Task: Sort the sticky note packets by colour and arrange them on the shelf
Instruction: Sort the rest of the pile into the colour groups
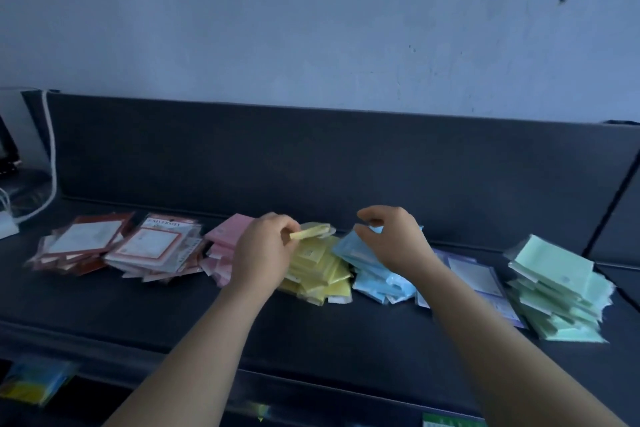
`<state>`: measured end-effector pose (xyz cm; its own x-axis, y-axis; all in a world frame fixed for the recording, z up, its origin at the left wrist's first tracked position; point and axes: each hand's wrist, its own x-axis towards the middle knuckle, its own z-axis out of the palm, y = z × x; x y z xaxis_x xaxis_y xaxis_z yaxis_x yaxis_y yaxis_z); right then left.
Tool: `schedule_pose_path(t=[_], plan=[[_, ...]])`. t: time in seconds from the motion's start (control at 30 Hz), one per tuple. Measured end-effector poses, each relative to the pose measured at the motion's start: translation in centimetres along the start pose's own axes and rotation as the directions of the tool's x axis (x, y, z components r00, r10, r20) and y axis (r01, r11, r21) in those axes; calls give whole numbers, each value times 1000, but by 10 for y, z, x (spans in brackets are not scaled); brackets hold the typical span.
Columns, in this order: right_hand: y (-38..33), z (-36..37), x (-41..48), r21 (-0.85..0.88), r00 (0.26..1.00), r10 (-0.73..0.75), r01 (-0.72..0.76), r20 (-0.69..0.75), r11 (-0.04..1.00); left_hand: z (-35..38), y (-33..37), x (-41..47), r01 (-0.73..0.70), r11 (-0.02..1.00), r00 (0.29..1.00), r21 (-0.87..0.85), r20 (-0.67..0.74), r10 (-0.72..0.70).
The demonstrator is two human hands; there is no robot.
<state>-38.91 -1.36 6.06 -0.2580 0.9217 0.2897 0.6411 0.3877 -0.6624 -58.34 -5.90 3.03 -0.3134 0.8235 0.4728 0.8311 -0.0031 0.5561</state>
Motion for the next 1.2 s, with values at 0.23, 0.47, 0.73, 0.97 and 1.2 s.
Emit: schedule_pose_path(t=[0.23, 0.47, 0.73, 0.97, 1.2], plan=[[7, -7, -12, -81, 1000, 7, -10, -27, 997, 2, -1, -8, -17, 1000, 994, 19, 104, 15], [25, -26, -31, -282, 999, -4, -6, -32, 959, 5, 47, -17, -129, 991, 991, 18, 39, 128], [79, -95, -68, -371, 997, -19, -11, -77, 928, 47, 133, -50, -249, 968, 965, 0, 81, 248], [151, -182, -111, -376, 994, 23, -63, -110, 925, 105, 236, -90, -298, 950, 947, -88, 98, 306], [232, -268, -149, -413, 989, 72, -120, -129, 903, 167, 332, -123, -299, 947, 940, -122, 135, 314]])
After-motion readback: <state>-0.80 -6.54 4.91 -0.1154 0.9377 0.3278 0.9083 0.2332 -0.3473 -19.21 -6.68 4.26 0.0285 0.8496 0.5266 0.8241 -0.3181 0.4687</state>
